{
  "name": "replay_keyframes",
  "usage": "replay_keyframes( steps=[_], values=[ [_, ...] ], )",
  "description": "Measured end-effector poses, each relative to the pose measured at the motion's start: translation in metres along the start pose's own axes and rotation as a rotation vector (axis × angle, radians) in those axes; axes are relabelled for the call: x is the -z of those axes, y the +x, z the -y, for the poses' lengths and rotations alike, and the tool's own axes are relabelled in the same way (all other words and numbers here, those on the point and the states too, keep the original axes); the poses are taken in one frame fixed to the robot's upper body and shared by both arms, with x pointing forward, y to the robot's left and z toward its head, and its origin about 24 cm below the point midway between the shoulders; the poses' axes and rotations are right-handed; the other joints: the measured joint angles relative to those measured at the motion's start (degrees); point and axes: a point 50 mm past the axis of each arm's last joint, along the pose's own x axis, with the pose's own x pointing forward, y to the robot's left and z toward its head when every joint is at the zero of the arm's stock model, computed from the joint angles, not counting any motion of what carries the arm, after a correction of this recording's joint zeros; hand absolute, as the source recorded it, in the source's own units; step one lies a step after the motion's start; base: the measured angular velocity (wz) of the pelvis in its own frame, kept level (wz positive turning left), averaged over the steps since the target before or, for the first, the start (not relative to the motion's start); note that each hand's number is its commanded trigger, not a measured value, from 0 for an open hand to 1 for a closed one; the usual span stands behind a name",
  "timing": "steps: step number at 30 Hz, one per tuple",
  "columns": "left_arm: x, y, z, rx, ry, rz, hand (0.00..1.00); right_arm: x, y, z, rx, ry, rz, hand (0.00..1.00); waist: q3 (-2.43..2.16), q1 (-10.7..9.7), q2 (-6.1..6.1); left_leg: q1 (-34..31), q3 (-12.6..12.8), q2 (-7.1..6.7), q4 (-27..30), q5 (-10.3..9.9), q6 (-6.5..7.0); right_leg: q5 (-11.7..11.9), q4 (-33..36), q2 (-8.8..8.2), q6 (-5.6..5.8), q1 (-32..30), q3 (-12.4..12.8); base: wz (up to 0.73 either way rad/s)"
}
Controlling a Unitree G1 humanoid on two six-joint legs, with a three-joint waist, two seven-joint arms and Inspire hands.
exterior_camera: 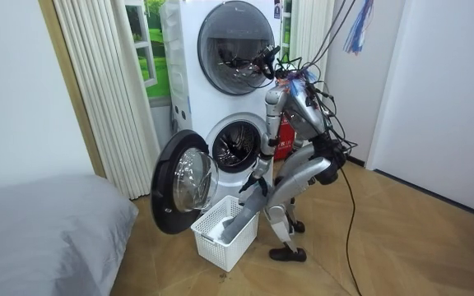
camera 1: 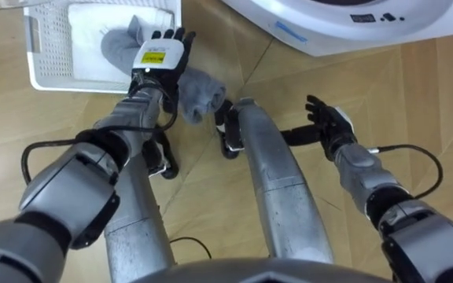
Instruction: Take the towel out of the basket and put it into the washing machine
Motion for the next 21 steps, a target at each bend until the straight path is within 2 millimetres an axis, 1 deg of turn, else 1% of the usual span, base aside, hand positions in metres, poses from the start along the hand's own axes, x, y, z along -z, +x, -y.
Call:
replay_keyframes(
  steps=[4, 5, 6, 9, 10, 11, 12, 15, 21],
  values=[
    [-0.002, -0.002, 0.007, 0.057, 0.027, 0.017, 0.01, -0.002, 0.001, -0.002, -0.008, -0.018, 0.001, 0.00, -0.22, -0.39, -0.38, -0.30, 0.21, 0.18, 0.16, -0.01, -0.01, -0.02, 0.20, 0.09, -0.13, -0.44, 0.07, 0.00],
    [-0.003, -0.003, 0.011, 0.086, 0.035, 0.022, 0.27, -0.002, 0.001, -0.003, -0.013, -0.025, 0.002, 0.00, -0.25, -0.64, -0.45, -0.37, 0.28, 0.29, 0.16, -0.01, -0.01, 0.02, 0.18, 0.09, -0.21, -0.54, 0.06, -0.04],
    [-0.003, -0.005, 0.016, 0.120, 0.043, 0.027, 0.56, -0.003, 0.002, -0.005, -0.021, -0.030, 0.003, 0.00, -0.25, -1.13, -0.48, -0.38, 0.32, 0.63, 0.16, -0.01, -0.01, 0.03, 0.15, 0.11, -0.22, -0.57, 0.06, -0.04],
    [-0.005, -0.007, 0.022, 0.180, 0.033, 0.027, 1.00, -0.005, 0.003, -0.012, -0.036, -0.028, 0.008, 0.00, -0.30, -2.14, -0.67, -0.65, 0.30, 0.74, 0.20, -0.10, -0.12, 0.06, 0.05, 0.36, -0.27, -0.81, 0.10, -0.03],
    [-0.005, -0.007, 0.022, 0.186, 0.032, 0.028, 1.00, -0.005, 0.003, -0.013, -0.038, -0.027, 0.007, 0.00, -0.38, -2.20, -0.79, -0.75, 0.28, 0.78, 0.20, -0.10, -0.14, 0.09, 0.04, 0.41, -0.32, -0.96, 0.14, -0.06],
    [-0.005, -0.007, 0.022, 0.197, 0.032, 0.027, 1.00, -0.005, 0.003, -0.014, -0.041, -0.026, 0.008, 0.00, -0.57, -2.28, -1.08, -1.04, 0.31, 0.87, 0.22, -0.10, -0.14, 0.17, 0.04, 0.50, -0.48, -1.37, 0.15, -0.06],
    [-0.004, -0.006, 0.022, 0.202, 0.035, 0.025, 1.00, -0.006, 0.003, -0.015, -0.044, -0.024, 0.009, 0.00, -0.62, -2.48, -1.22, -1.25, 0.27, 0.92, 0.27, -0.11, -0.16, 0.21, 0.04, 0.59, -0.54, -1.60, 0.10, -0.04],
    [-0.001, -0.006, 0.020, 0.216, 0.063, 0.027, 1.00, -0.006, 0.004, -0.017, -0.047, -0.024, 0.008, 0.00, -0.62, -2.87, -1.22, -1.27, 0.07, 0.87, 0.25, -0.29, -0.49, 0.15, -0.02, 0.59, -0.66, -1.62, 0.00, 0.00],
    [0.000, -0.003, 0.015, 0.238, 0.108, 0.035, 1.00, -0.007, 0.005, -0.018, -0.043, -0.023, 0.003, 0.00, -0.62, -2.81, -1.21, -1.09, 0.07, 0.70, -0.68, -0.25, -0.40, 0.17, -0.99, 0.57, -0.68, -1.36, -0.09, 0.00]
  ],
)
